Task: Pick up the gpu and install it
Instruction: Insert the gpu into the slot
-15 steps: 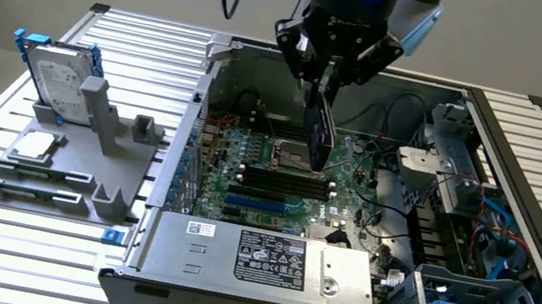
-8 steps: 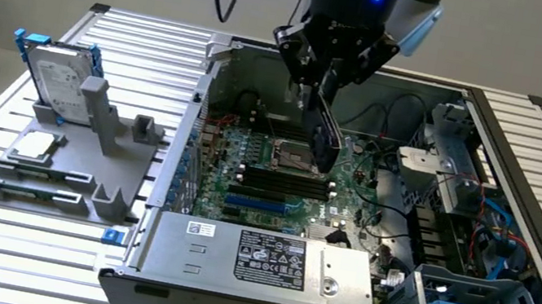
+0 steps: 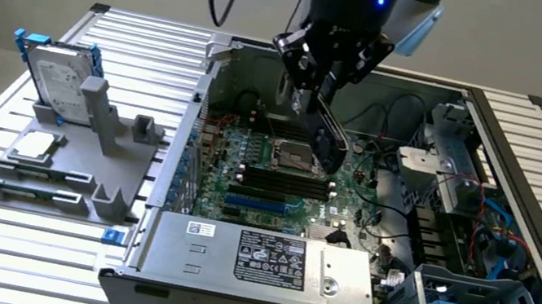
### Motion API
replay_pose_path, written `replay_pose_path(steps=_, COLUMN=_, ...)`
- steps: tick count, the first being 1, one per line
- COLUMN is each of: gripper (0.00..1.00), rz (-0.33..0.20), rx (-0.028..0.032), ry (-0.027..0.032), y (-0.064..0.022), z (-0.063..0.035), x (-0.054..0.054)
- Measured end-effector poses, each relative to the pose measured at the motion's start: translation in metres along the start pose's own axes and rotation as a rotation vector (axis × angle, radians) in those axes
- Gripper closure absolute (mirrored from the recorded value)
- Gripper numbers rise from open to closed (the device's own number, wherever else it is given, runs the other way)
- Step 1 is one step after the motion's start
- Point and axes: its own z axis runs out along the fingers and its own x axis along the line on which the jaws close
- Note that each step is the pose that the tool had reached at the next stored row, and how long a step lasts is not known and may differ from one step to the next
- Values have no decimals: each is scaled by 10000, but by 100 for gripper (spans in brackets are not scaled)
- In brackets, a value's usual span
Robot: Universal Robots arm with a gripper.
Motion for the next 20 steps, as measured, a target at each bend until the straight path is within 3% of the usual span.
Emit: replay_pose_path(steps=20, gripper=73, rz=-3640, rx=-34, ry=186, y=-4, z=87, x=1)
